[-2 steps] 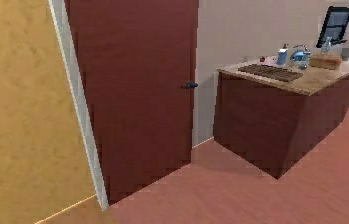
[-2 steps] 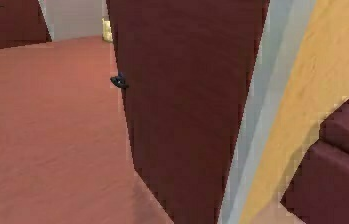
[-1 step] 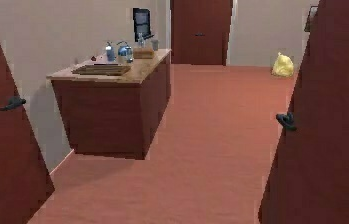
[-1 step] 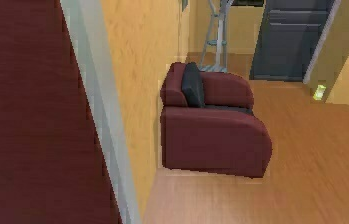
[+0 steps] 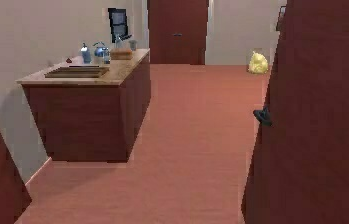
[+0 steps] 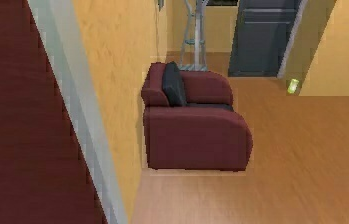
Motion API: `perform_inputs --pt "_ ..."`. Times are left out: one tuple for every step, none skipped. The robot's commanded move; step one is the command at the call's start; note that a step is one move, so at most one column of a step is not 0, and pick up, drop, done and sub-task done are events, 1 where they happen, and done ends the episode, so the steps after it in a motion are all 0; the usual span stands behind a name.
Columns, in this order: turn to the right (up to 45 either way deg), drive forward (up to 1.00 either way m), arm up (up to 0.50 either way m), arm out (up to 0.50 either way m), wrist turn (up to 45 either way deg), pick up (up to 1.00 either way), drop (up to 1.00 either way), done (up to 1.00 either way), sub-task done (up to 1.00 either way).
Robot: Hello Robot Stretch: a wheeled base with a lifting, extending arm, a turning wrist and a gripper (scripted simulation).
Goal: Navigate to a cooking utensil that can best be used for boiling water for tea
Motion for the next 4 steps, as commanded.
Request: perform_inputs --pt "0.0 1.0 0.0 0.0 0.0 0.0 0.0 0.0 0.0" --pt "3.0 0.0 0.0 0.0 0.0 0.0 0.0 0.0 0.0" --pt "12.0 0.0 0.0 0.0 0.0 0.0 0.0 0.0 0.0" --pt "0.0 0.6 0.0 0.0 0.0 0.0 0.0 0.0 0.0"
